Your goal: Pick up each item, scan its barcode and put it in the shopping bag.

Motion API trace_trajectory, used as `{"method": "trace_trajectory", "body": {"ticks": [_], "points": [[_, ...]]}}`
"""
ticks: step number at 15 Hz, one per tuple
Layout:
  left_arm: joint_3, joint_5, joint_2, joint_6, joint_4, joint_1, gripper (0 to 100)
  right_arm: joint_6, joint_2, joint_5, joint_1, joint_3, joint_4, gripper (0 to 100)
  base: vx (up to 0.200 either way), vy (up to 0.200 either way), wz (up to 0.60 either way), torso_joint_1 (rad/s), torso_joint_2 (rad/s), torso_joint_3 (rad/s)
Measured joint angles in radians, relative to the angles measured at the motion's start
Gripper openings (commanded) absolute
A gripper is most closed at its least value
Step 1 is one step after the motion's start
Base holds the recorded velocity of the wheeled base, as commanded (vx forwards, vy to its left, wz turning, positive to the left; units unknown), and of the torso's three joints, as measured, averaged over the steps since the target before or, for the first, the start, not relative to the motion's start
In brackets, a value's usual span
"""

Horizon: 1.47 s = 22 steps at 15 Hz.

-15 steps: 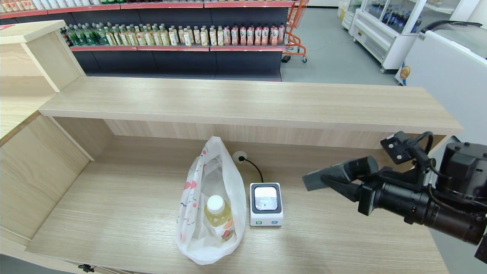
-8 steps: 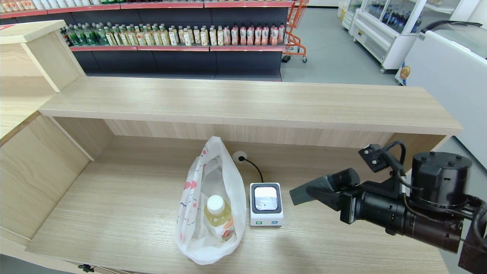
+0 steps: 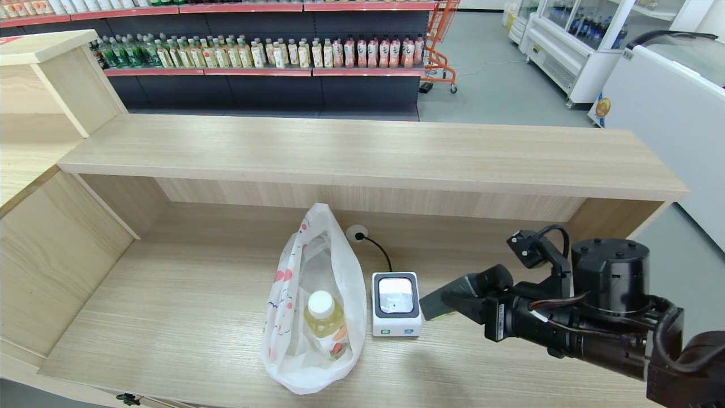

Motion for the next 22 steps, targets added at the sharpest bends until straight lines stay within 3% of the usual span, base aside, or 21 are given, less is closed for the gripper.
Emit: {"method": "trace_trajectory", "body": {"ticks": [7, 10, 13, 18, 22], "points": [[0.0, 0.0, 0.0, 0.0, 0.0, 0.0, 100, 0.066, 0.061, -0.003, 0.027, -0.042, -0.005, 0, 0.0, 0.0, 0.0, 0.0, 0.0, 0.0], [0.0, 0.0, 0.0, -0.001, 0.0, 0.0, 100, 0.071, 0.083, -0.003, 0.039, -0.063, -0.003, 0, 0.0, 0.2, 0.0, 0.006, 0.0, 0.002], [0.0, 0.0, 0.0, -0.001, 0.0, -0.001, 100, 0.096, 0.105, -0.061, 0.052, -0.094, 0.0, 0, 0.0, 0.2, 0.0, 0.009, 0.01, 0.002], [0.0, 0.0, 0.0, 0.0, 0.0, 0.0, 100, 0.13, 0.151, -0.122, 0.058, -0.123, 0.007, 0, 0.0, 0.0, 0.0, 0.0, 0.0, 0.0], [0.0, 0.0, 0.0, 0.0, 0.0, -0.001, 100, 0.216, 0.163, -0.182, 0.067, -0.169, 0.106, 0, 0.0, 0.0, 0.0, 0.0, 0.0, 0.0]]}}
